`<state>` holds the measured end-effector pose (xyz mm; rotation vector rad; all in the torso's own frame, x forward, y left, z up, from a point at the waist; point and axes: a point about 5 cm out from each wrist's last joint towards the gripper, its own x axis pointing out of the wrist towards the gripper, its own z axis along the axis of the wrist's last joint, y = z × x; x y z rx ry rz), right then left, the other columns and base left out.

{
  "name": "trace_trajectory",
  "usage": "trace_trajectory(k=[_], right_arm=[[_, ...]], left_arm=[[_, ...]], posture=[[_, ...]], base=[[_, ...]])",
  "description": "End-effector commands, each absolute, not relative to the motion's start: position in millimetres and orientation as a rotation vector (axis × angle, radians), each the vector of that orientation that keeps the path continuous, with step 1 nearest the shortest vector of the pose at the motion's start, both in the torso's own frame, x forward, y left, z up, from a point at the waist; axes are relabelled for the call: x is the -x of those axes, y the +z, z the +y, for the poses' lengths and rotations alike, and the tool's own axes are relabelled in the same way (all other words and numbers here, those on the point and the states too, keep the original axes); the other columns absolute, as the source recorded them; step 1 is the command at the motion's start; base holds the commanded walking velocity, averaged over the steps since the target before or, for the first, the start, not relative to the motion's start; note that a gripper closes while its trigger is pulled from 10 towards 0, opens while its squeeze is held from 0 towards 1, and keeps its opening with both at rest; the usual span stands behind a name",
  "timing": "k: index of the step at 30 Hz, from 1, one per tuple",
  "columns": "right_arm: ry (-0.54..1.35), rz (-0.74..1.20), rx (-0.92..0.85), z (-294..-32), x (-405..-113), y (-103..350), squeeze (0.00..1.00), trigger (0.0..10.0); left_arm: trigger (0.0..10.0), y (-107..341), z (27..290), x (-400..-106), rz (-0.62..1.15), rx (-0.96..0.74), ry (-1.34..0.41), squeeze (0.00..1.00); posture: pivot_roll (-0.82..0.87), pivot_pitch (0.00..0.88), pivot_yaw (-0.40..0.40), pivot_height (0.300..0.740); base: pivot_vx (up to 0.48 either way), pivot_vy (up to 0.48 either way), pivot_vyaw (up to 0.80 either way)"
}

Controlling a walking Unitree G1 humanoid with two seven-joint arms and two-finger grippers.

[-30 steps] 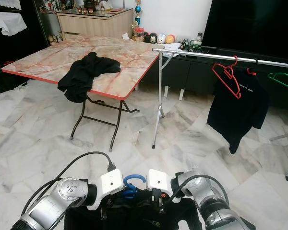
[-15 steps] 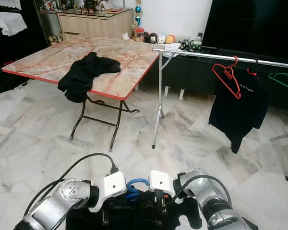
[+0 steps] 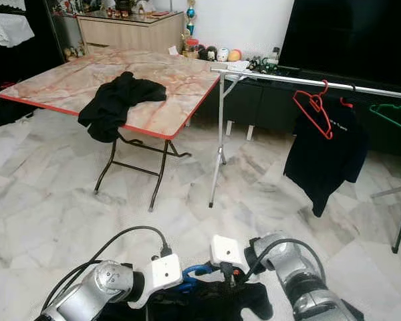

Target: Hang hanger

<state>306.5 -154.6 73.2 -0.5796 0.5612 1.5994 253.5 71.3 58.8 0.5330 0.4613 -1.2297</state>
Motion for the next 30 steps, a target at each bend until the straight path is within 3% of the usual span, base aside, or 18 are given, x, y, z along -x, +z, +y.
trace_trajectory(k=[1, 7, 21, 22, 23, 24, 28, 29, 30], right_arm=[[1.623, 0.570, 0.641, -158.2, -308.3, 79.1, 1.00, 10.0], [1.536, 0.566, 0.704, -176.2, -313.4, 87.1, 1.00, 10.0], [1.178, 0.397, 0.589, -219.0, -320.4, 107.8, 1.00, 10.0], [1.115, 0.359, 0.552, -222.6, -320.9, 109.1, 0.86, 10.0], [0.975, 0.278, 0.477, -230.8, -321.8, 111.1, 0.00, 10.0], [0.871, 0.251, 0.431, -237.5, -322.9, 110.1, 0.00, 10.0], [0.548, 0.234, 0.315, -258.9, -322.7, 98.7, 0.00, 10.0], [0.313, 0.271, 0.194, -275.4, -315.9, 81.7, 0.00, 10.0], [0.197, 0.295, 0.134, -283.2, -310.2, 71.5, 0.00, 10.0]], left_arm=[[0.0, 59.3, 66.7, -252.6, 0.432, -0.567, -1.232, 0.00], [0.0, 52.0, 69.0, -259.7, 0.422, -0.592, -1.138, 0.00], [0.0, 37.3, 91.8, -273.7, 0.453, -0.614, -0.878, 0.00], [0.0, 37.5, 93.7, -277.5, 0.451, -0.612, -0.824, 0.00], [5.1, 39.2, 97.0, -284.9, 0.436, -0.605, -0.720, 0.00], [10.0, 40.5, 97.4, -287.0, 0.427, -0.592, -0.690, 0.00], [10.0, 43.7, 98.3, -288.6, 0.407, -0.549, -0.648, 0.00], [10.0, 46.1, 98.9, -289.5, 0.391, -0.498, -0.608, 0.00], [10.0, 47.4, 99.4, -289.8, 0.382, -0.475, -0.590, 0.00]], posture=[[0.15, 0.000, -0.061, 0.740], [0.13, 0.000, -0.062, 0.740], [0.06, 0.000, -0.027, 0.740], [0.05, 0.000, -0.017, 0.740], [0.04, 0.000, -0.016, 0.740], [0.04, 0.000, -0.012, 0.740], [0.02, 0.000, 0.005, 0.740], [0.02, 0.000, 0.013, 0.740], [0.02, 0.000, 0.014, 0.740]], base=[[0.000, 0.000, 0.00], [0.000, 0.000, 0.00], [0.000, 0.000, 0.00], [0.000, 0.000, 0.00], [0.000, 0.000, 0.00], [0.000, 0.000, 0.00], [0.000, 0.000, 0.00], [0.000, 0.000, 0.00], [0.000, 0.000, 0.00]])
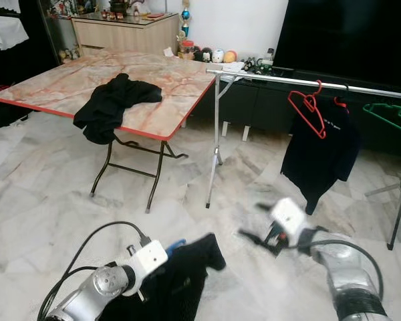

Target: Hang hanger

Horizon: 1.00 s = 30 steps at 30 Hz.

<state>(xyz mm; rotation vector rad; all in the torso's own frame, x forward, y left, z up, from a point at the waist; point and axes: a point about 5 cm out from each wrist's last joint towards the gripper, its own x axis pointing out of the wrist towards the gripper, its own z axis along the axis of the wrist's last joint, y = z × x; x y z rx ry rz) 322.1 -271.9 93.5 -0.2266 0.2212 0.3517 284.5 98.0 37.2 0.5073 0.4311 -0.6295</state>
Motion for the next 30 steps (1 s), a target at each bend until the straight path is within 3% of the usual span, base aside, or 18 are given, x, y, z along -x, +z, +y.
trace_trajectory(k=[1, 4, 5, 12, 13, 16, 21, 30], right_arm=[[0.059, 0.332, 0.065, -291.8, -301.2, 58.1, 0.00, 10.0], [-0.139, 0.428, -0.008, -301.7, -279.8, 31.2, 0.00, 10.0], [-0.246, 0.511, -0.044, -303.5, -259.8, 9.3, 0.00, 10.0], [-0.374, 0.700, -0.150, -285.7, -215.3, -37.7, 0.00, 10.0], [-0.447, 0.798, -0.214, -275.1, -191.7, -57.5, 0.00, 10.0], [-0.494, 0.909, -0.256, -261.4, -165.9, -76.0, 0.00, 10.0], [-0.440, 0.940, -0.295, -239.1, -160.1, -85.0, 0.00, 10.0], [-0.421, 0.956, -0.280, -234.6, -157.2, -87.3, 0.00, 10.0]], left_arm=[[10.0, 48.9, 100.2, -290.0, 0.368, -0.454, -0.569, 0.00], [10.0, 51.1, 104.7, -289.3, 0.353, -0.414, -0.526, 0.00], [10.0, 51.6, 108.8, -287.3, 0.350, -0.376, -0.494, 0.00], [10.0, 53.1, 118.8, -280.6, 0.331, -0.326, -0.429, 0.00], [10.0, 54.4, 123.4, -277.0, 0.320, -0.306, -0.395, 0.00], [10.0, 53.3, 128.1, -273.8, 0.333, -0.293, -0.363, 0.00], [10.0, 55.7, 135.2, -272.0, 0.334, -0.258, -0.323, 0.00], [10.0, 51.2, 139.2, -269.5, 0.361, -0.274, -0.314, 0.00]], posture=[[0.02, 0.000, 0.014, 0.740], [0.02, 0.000, 0.026, 0.740], [0.03, 0.000, 0.025, 0.740], [0.07, 0.000, 0.011, 0.740], [0.08, 0.000, 0.005, 0.740], [0.09, 0.000, 0.002, 0.740], [0.11, 0.000, -0.008, 0.740], [0.08, 0.000, 0.007, 0.740]], base=[[0.000, 0.000, 0.00], [0.000, 0.000, 0.00], [0.000, 0.000, 0.00], [0.000, 0.000, 0.00], [0.000, 0.000, 0.00], [0.000, 0.000, 0.00], [0.103, 0.000, 0.00], [0.325, 0.000, 0.00]])
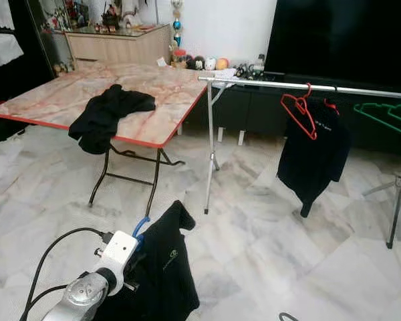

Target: Hang hanger

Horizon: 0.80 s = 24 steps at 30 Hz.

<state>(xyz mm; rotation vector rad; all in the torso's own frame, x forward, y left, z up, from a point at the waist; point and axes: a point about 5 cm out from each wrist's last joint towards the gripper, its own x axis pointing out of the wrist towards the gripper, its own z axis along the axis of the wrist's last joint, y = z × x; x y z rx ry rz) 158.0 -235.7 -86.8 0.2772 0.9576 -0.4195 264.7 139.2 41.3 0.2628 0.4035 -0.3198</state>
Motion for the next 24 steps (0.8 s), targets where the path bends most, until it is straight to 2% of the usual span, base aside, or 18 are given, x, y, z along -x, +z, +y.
trace_trajectory(k=[1, 7, 13, 24], right_arm=[[-0.425, 0.971, -0.285, -232.6, -152.6, -89.7, 0.00, 10.0], [-0.421, 1.010, -0.274, -229.7, -140.7, -94.9, 0.00, 10.0], [-0.415, 0.976, -0.300, -227.1, -151.0, -91.6, 0.00, 10.0], [-0.411, 0.982, -0.293, -227.1, -146.6, -93.1, 0.00, 10.0]], left_arm=[[10.0, 50.1, 139.1, -268.5, 0.368, -0.275, -0.319, 0.00], [10.0, 50.4, 139.6, -267.9, 0.375, -0.277, -0.327, 0.00], [10.0, 50.2, 141.6, -267.1, 0.378, -0.281, -0.331, 0.00], [10.0, 48.6, 144.1, -262.4, 0.390, -0.277, -0.333, 0.00]], posture=[[0.08, 0.000, 0.011, 0.740], [0.08, 0.000, 0.020, 0.740], [0.09, 0.000, 0.026, 0.740], [0.10, 0.000, 0.033, 0.740]], base=[[0.337, 0.000, 0.00], [0.338, 0.000, 0.00], [0.343, 0.000, 0.00], [0.351, 0.000, 0.00]])
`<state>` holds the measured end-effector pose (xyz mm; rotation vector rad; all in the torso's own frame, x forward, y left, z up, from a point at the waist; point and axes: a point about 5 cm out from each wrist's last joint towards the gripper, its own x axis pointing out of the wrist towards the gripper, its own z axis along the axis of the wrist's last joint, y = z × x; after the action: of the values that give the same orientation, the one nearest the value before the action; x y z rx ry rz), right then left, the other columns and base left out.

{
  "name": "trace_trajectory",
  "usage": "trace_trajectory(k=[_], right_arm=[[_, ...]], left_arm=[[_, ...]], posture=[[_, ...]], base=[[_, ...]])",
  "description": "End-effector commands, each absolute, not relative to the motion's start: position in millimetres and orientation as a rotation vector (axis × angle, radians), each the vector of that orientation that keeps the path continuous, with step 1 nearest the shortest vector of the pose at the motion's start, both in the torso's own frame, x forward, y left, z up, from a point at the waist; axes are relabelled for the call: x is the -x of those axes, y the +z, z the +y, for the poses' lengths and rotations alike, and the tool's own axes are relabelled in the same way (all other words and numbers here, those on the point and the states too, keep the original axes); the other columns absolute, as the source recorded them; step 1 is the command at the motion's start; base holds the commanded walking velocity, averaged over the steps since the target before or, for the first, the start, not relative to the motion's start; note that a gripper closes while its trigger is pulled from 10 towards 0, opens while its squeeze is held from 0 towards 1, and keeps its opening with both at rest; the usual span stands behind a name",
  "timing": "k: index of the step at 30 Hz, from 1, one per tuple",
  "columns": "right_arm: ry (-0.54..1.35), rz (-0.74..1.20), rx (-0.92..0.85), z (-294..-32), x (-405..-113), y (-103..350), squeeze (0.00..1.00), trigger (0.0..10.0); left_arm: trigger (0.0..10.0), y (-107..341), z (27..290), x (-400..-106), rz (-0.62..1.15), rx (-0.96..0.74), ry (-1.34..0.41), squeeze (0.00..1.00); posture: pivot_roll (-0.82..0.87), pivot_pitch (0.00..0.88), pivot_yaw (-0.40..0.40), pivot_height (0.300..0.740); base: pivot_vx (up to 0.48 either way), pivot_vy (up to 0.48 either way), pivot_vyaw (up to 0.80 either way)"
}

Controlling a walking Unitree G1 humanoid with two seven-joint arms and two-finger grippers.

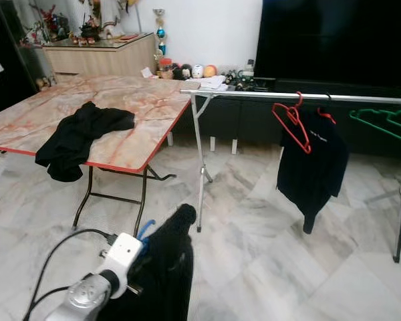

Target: Hang hanger

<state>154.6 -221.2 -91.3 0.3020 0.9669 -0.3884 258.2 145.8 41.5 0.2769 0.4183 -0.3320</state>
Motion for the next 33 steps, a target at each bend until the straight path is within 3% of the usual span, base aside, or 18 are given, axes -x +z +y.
trace_trajectory(k=[1, 27, 33], right_arm=[[-0.414, 0.981, -0.294, -226.6, -146.9, -93.1, 0.00, 10.0], [-0.467, 0.944, -0.312, -229.2, -154.8, -89.4, 0.00, 10.0], [-0.466, 0.942, -0.319, -227.1, -156.9, -89.0, 0.00, 10.0]], left_arm=[[10.0, 48.4, 144.5, -262.0, 0.393, -0.279, -0.334, 0.00], [10.0, 48.3, 157.7, -257.3, 0.421, -0.265, -0.268, 0.00], [10.0, 48.4, 158.1, -257.2, 0.423, -0.265, -0.262, 0.00]], posture=[[0.10, 0.000, 0.035, 0.740], [0.13, 0.000, 0.014, 0.740], [0.13, 0.000, 0.011, 0.740]], base=[[0.360, 0.000, 0.00], [0.393, 0.000, 0.00], [0.480, 0.000, -0.80]])
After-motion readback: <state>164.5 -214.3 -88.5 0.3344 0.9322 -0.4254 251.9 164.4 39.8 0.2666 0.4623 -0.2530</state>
